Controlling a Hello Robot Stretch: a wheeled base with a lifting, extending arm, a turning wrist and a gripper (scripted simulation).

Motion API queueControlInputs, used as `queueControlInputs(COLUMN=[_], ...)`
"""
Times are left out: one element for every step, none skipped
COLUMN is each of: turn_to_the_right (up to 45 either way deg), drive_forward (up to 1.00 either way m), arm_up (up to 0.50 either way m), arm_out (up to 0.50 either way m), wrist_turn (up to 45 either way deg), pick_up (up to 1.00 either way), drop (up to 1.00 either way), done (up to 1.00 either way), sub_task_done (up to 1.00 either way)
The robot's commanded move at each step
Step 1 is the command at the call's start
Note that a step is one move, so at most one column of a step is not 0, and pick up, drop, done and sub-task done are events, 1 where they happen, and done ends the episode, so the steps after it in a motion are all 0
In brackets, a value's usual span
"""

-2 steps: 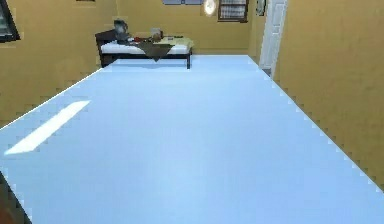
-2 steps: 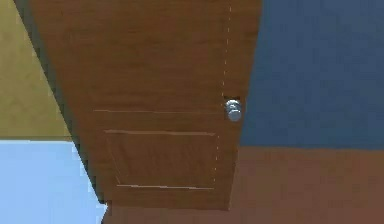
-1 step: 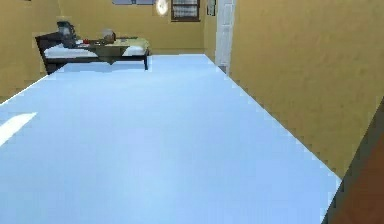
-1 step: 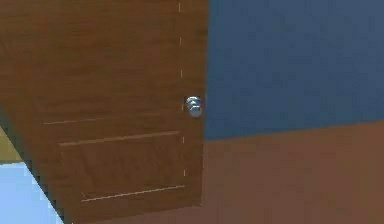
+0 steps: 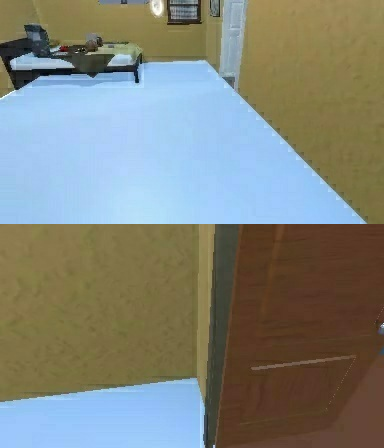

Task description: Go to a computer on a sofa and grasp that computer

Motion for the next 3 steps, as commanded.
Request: queueControlInputs(turn_to_the_right=[3.0,0.0,0.0], drive_forward=[0.00,1.00,1.00], arm_up=[0.00,0.00,0.00], arm_out=[0.00,0.00,0.00], wrist_turn=[0.0,0.0,0.0], pick_up=[0.00,0.00,0.00], drop=[0.00,0.00,0.00], done=[0.00,0.00,0.00], sub_task_done=[0.00,0.00,0.00])
